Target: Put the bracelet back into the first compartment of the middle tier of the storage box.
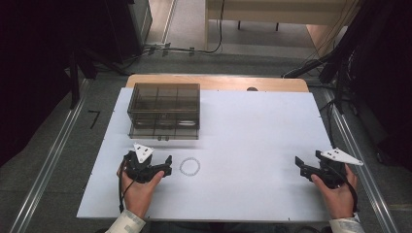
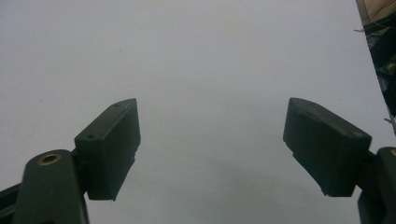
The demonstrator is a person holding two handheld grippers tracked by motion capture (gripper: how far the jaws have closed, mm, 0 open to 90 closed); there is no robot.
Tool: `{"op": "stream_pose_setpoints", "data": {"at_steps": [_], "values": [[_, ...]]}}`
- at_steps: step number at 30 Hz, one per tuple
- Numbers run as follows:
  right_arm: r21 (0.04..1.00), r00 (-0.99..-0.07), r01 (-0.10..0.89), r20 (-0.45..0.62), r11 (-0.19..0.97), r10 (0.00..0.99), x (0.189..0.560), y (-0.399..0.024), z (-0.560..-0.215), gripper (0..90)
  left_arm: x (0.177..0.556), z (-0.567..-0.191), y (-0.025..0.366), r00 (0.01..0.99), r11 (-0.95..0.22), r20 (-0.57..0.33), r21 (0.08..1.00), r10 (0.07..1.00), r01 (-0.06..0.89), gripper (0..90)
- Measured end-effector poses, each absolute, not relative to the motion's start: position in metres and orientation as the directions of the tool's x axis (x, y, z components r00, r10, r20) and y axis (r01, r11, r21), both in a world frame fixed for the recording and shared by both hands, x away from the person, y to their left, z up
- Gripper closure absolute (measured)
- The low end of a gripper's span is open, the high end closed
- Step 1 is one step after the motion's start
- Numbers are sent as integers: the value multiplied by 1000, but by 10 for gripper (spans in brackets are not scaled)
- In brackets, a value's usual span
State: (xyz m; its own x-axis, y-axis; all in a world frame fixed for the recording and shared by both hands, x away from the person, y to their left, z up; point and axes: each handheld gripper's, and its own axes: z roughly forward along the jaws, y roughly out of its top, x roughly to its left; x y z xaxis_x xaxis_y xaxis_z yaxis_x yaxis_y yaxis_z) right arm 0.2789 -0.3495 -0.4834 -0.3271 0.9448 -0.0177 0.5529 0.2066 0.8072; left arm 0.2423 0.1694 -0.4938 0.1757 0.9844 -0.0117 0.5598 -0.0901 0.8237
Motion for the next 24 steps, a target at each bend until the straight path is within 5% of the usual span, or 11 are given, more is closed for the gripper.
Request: {"op": "stream_pose_setpoints", "data": {"at_steps": [24], "values": [[803, -327, 558, -19, 210, 945, 280, -348, -484, 174, 248, -501, 149, 236, -143, 1, 799, 972, 584, 68]]}}
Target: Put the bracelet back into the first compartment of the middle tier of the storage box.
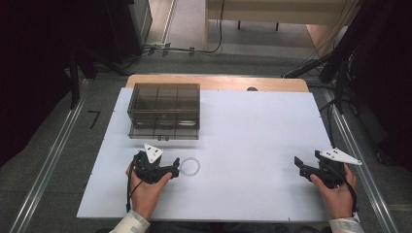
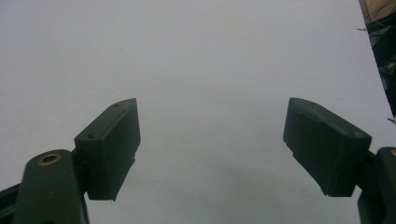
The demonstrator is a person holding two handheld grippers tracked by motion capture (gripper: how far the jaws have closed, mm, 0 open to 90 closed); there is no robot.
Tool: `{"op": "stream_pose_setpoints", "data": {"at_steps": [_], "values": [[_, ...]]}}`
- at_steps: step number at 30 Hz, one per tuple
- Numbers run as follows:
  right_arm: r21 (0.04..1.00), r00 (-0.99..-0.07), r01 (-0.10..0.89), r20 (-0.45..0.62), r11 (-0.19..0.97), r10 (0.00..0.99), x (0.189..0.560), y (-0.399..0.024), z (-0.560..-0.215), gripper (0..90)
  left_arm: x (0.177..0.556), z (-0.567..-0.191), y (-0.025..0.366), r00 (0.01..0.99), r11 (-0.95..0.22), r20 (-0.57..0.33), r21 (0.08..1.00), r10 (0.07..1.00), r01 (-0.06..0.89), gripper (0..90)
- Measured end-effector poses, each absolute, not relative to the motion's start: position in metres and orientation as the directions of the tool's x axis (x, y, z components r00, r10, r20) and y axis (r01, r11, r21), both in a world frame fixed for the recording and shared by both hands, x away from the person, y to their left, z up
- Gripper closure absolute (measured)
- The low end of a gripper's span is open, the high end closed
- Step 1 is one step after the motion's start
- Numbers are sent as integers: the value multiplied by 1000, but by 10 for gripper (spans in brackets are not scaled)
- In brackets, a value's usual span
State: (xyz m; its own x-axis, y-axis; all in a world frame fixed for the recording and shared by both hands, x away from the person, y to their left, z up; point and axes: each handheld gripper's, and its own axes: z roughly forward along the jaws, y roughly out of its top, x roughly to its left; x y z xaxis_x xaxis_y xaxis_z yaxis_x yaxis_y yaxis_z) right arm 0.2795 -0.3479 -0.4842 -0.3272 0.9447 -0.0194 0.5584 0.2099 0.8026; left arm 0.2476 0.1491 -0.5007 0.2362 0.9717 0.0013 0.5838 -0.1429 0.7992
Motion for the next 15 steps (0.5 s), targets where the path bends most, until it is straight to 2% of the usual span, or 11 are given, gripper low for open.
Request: {"op": "stream_pose_setpoints", "data": {"at_steps": [15], "values": [[802, -331, 558, -22, 214, 943, 280, -348, -485, 174, 251, -505, 141, 271, -178, 10, 777, 962, 604, 131]]}}
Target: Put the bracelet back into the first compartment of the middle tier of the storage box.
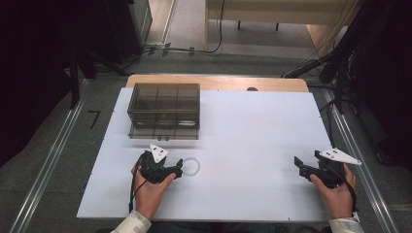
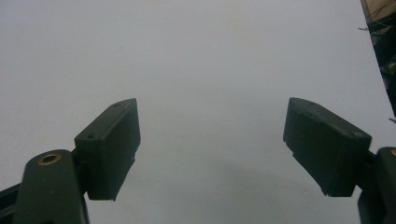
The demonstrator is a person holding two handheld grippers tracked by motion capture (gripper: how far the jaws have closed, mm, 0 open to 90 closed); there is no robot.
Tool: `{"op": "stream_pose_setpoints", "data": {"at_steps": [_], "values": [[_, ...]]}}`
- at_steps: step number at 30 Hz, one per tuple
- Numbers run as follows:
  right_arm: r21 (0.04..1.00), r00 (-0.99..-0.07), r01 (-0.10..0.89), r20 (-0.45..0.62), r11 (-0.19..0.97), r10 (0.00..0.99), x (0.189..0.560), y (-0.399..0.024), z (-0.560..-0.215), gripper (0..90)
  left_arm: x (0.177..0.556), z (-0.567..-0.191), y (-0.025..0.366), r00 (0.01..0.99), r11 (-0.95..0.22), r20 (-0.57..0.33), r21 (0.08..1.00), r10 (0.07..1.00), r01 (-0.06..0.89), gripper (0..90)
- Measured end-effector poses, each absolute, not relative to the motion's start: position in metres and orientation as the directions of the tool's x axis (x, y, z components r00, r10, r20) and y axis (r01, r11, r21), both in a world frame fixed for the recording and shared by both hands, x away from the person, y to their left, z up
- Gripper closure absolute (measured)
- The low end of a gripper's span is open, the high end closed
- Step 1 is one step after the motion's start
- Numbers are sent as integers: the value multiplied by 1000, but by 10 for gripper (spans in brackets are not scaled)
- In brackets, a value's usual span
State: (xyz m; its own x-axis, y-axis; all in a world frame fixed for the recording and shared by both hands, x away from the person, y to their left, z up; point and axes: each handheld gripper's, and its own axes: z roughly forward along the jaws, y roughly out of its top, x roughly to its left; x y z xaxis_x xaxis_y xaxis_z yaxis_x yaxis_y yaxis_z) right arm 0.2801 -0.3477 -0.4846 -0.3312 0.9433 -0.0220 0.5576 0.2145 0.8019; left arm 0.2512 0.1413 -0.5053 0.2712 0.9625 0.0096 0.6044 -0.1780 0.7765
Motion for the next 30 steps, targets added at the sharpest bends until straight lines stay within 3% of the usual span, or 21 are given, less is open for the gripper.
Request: {"op": "stream_pose_setpoints", "data": {"at_steps": [30], "values": [[801, -332, 558, -23, 216, 943, 280, -347, -485, 174, 254, -509, 136, 307, -185, -23, 753, 952, 632, 212]]}}
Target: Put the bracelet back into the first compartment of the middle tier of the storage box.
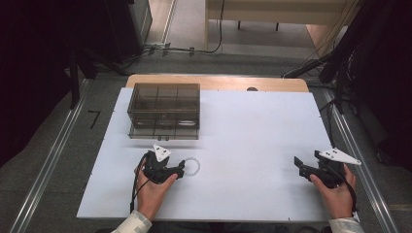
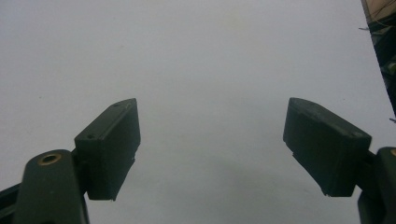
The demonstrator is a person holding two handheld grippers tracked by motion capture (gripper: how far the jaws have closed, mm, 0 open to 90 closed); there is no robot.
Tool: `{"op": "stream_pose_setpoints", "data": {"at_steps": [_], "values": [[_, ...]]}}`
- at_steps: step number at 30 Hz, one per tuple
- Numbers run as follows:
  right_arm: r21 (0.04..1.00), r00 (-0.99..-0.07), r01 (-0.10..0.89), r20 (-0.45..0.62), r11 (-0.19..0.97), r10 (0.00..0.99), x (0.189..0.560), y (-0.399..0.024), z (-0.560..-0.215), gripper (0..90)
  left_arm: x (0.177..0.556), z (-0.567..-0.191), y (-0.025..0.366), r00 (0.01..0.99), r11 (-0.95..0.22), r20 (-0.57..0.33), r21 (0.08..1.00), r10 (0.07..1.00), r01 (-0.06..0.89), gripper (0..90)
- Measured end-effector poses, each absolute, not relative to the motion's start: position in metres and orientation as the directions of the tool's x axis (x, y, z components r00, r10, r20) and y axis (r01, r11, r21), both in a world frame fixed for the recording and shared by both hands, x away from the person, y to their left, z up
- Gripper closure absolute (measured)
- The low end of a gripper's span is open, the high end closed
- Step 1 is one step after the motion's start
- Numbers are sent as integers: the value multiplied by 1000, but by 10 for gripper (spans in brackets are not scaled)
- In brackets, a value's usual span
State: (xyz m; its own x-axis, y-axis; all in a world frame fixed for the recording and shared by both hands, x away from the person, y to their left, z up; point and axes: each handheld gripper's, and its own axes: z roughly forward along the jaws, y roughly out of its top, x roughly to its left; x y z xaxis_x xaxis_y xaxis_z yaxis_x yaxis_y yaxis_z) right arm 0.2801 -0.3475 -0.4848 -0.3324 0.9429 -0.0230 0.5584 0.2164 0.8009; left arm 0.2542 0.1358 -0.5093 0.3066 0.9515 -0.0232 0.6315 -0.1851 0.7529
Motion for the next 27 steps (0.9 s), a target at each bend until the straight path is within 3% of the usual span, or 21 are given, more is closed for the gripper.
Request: {"op": "stream_pose_setpoints", "data": {"at_steps": [16, 27], "values": [[800, -333, 558, -29, 221, 942, 280, -347, -485, 175, 255, -510, 134, 341, -194, -51, 740, 939, 644, 395], [799, -335, 559, -30, 224, 942, 280, -347, -485, 174, 256, -512, 134, 353, -208, -40, 743, 935, 636, 465]]}}
